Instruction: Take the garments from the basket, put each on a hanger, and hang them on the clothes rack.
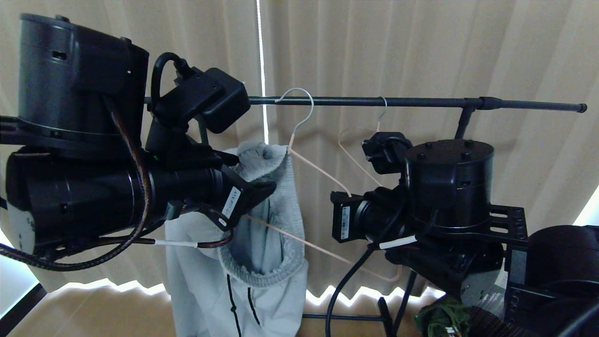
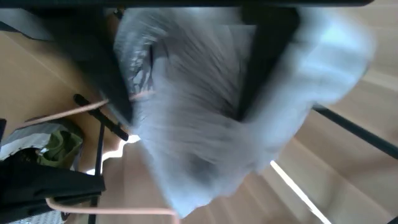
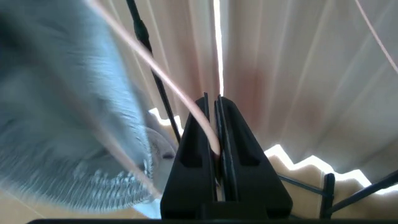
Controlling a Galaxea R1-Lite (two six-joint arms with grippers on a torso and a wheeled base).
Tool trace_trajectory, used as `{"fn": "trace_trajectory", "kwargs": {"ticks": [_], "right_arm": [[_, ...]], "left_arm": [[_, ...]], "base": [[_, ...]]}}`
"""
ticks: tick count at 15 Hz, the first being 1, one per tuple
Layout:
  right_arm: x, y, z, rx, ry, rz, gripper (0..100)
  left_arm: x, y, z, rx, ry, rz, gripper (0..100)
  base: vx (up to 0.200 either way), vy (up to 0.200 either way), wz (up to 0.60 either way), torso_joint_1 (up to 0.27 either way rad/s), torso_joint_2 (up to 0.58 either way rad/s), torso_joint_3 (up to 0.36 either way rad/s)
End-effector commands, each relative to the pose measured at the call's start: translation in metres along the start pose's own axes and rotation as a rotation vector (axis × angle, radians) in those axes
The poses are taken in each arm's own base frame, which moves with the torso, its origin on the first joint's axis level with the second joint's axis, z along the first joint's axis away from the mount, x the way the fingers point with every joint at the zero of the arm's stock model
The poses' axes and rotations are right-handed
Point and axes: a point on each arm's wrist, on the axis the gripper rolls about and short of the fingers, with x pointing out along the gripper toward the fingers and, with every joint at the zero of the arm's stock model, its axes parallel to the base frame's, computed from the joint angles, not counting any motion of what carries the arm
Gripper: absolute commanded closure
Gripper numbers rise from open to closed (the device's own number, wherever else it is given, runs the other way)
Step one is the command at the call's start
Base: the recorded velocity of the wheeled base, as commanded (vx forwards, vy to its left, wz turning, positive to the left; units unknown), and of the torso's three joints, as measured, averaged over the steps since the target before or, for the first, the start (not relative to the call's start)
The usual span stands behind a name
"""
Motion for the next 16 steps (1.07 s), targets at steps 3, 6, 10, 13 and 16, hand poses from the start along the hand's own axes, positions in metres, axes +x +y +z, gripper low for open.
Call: {"fn": "trace_trajectory", "kwargs": {"ticks": [3,6,10,13,16], "right_arm": [[-0.011,-0.009,0.008,0.007,-0.023,-0.006,100],[-0.027,-0.020,0.009,0.004,-0.026,0.005,100],[-0.051,-0.046,0.021,-0.101,-0.075,0.124,100],[-0.055,-0.055,0.019,-0.162,-0.090,0.180,100],[-0.053,-0.054,0.019,-0.161,-0.086,0.184,100]], "left_arm": [[-0.007,-0.003,-0.019,0.003,0.034,-0.009,0],[-0.016,-0.003,-0.032,-0.012,-0.047,0.018,0],[-0.023,0.018,-0.029,0.084,-0.134,0.045,0],[-0.019,0.047,-0.026,0.252,-0.242,0.015,0],[-0.008,0.049,-0.021,0.320,-0.258,-0.018,0]], "base": [[0.000,0.000,0.00,0.000,0.00,0.000],[0.000,0.000,0.00,0.000,0.00,0.000],[0.000,0.000,0.00,0.000,0.00,0.000],[0.000,0.000,0.00,0.000,0.00,0.000],[0.000,0.000,0.00,0.000,0.00,0.000]]}}
